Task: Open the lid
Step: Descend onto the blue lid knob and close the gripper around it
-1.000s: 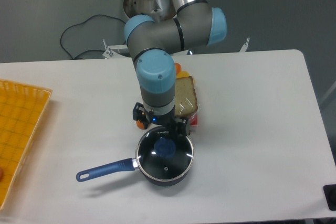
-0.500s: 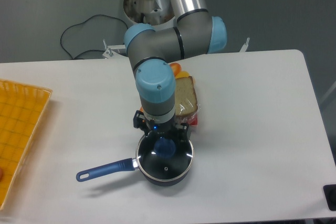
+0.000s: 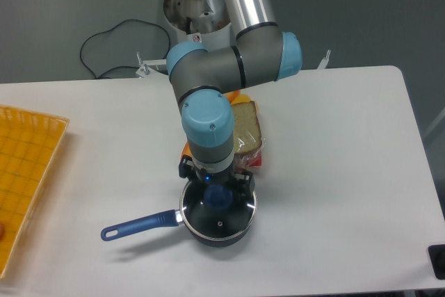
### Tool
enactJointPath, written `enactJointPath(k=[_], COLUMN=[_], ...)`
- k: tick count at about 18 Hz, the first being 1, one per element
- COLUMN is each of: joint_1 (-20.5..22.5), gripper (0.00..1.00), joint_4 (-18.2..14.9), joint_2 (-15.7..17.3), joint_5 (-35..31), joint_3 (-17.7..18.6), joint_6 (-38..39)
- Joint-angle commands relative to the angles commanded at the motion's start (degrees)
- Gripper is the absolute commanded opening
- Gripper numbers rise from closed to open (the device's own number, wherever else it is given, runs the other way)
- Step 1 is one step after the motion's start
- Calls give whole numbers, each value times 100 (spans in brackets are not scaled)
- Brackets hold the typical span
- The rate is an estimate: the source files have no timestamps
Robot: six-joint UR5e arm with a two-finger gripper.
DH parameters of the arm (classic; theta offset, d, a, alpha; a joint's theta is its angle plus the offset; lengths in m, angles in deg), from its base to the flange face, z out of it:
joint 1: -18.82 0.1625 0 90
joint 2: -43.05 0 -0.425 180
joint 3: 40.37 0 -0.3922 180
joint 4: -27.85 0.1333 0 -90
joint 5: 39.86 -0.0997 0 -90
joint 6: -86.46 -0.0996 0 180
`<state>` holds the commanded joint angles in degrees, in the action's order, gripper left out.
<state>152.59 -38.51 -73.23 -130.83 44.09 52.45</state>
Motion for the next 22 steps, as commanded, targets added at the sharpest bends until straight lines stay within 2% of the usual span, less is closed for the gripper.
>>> enactJointPath(k=[22], joint_1=[18], gripper=[99], joint_4=[0], joint_2=[-158], joint_5=[35], joint_3=[9], joint_6=[-44])
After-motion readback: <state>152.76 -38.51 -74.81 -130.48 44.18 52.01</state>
